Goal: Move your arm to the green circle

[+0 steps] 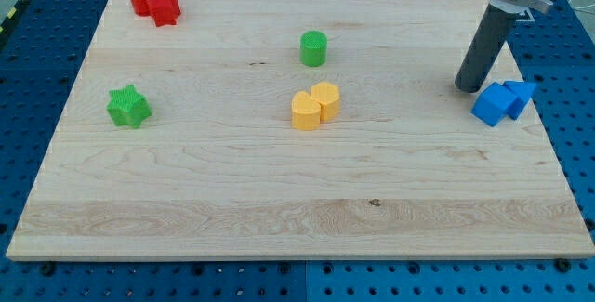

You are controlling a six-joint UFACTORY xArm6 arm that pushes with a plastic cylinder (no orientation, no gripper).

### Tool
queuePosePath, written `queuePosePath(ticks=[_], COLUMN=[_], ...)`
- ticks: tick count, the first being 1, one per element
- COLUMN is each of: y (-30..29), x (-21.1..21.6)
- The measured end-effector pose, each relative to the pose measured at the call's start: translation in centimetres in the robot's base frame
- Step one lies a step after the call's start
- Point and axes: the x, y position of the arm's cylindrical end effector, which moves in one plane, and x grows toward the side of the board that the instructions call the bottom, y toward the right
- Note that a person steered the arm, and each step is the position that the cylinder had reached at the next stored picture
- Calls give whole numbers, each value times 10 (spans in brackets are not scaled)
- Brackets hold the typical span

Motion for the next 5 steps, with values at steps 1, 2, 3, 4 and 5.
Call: queuePosePath(ticks=[1, 2, 3, 4, 5], y=[-8, -21, -36, -50, -68], x=[-5, -5, -5, -5, -5])
